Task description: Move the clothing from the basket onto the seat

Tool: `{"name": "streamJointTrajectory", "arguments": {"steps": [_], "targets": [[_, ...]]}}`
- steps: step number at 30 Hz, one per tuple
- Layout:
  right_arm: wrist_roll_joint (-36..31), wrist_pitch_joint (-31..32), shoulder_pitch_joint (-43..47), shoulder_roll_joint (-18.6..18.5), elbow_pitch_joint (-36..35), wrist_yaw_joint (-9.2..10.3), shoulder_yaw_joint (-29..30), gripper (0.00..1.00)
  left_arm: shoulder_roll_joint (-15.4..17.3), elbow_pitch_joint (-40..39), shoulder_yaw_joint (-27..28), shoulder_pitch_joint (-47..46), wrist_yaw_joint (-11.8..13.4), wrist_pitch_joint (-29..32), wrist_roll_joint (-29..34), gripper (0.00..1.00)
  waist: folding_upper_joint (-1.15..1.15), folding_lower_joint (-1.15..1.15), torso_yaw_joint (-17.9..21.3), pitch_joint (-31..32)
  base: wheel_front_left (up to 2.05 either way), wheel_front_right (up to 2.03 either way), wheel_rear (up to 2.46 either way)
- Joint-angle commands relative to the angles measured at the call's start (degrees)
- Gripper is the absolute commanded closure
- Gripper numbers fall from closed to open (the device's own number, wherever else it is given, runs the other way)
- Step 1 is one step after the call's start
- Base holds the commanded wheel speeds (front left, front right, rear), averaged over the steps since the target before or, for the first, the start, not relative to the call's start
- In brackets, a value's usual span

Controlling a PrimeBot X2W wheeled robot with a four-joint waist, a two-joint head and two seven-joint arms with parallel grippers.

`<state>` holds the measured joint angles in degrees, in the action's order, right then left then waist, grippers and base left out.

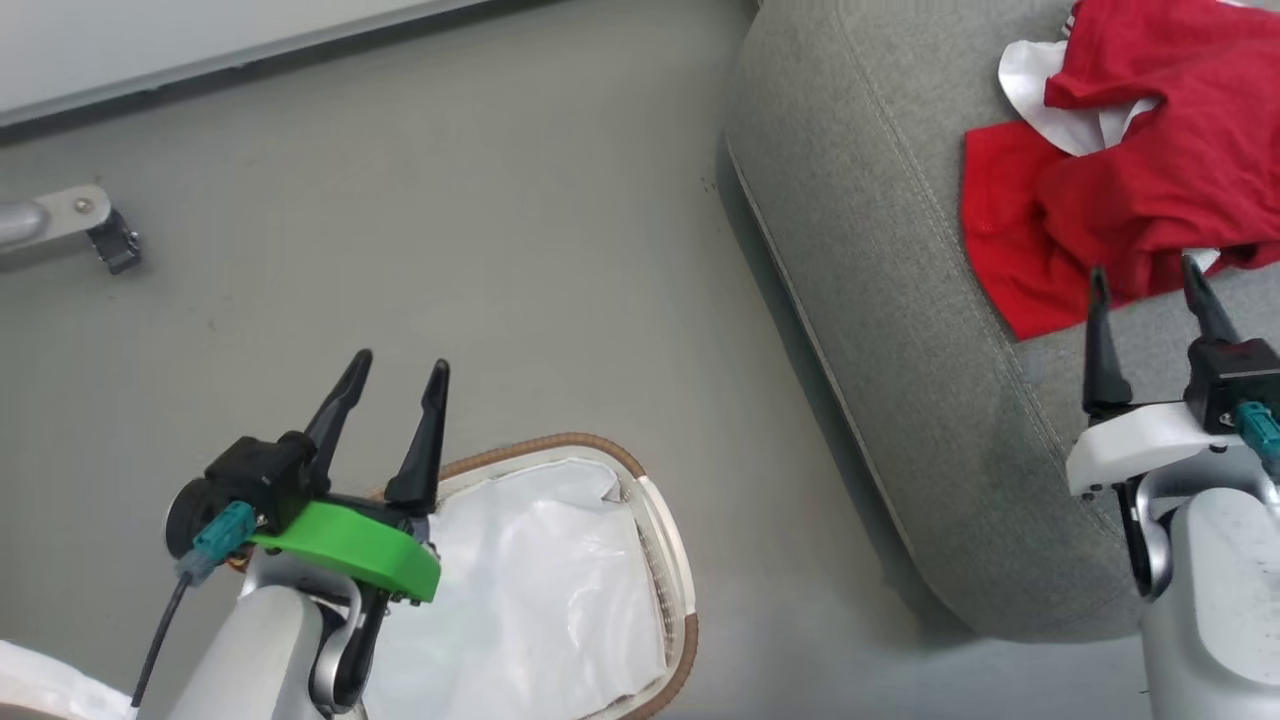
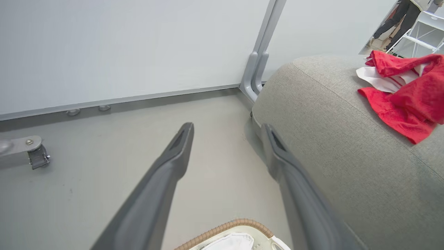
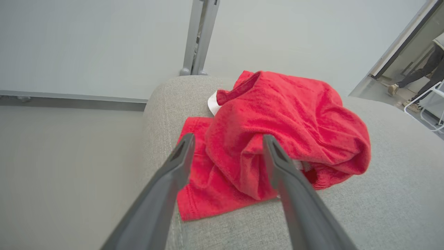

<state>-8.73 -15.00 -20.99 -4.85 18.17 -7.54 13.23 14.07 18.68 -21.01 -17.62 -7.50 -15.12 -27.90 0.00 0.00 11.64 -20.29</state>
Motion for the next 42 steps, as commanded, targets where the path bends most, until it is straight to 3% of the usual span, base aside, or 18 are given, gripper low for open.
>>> {"name": "streamJointTrajectory", "arguments": {"steps": [1,7,16,24,35,36,42], "targets": [[1.6,-0.3,0.5,0.2,-0.2,0.1,-0.9,0.0,-0.2,-0.6,2.0,1.2,0.0,0.0,2.2,0.0,0.0,0.0,-3.3,4.1,0.0,0.0,0.0],[6.1,-0.3,1.2,1.6,1.0,0.09,-6.9,0.0,-3.9,-0.5,11.8,5.9,0.0,0.0,8.9,0.0,0.0,0.0,-7.0,7.5,0.0,0.0,0.0],[14.4,-0.3,2.9,1.8,3.8,0.09,-14.1,0.0,-7.0,2.6,19.7,10.4,0.0,0.0,13.9,0.0,0.0,0.0,-11.6,12.0,0.0,0.0,0.0],[16.5,-0.3,6.5,1.8,4.8,0.09,-15.0,0.0,-8.8,3.7,22.8,14.2,0.0,0.0,16.0,0.0,0.0,0.0,-13.3,15.4,0.0,0.0,0.0],[17.3,-0.3,9.9,1.8,6.5,0.09,-15.8,0.0,-10.4,1.4,24.6,19.1,0.0,0.0,15.7,0.0,0.0,0.0,-11.7,17.9,0.0,0.0,0.0],[17.3,0.0,9.3,2.1,6.4,0.01,-15.8,1.0,-10.4,1.6,24.5,18.5,0.0,0.0,16.1,1.0,0.0,0.0,-11.9,17.7,0.0,0.0,0.0],[21.1,1.6,9.8,2.3,7.5,0.0,-14.8,1.0,-10.8,2.8,25.0,17.8,0.0,1.3,12.4,1.0,0.0,0.0,-11.8,17.8,0.0,0.0,0.0]]}}
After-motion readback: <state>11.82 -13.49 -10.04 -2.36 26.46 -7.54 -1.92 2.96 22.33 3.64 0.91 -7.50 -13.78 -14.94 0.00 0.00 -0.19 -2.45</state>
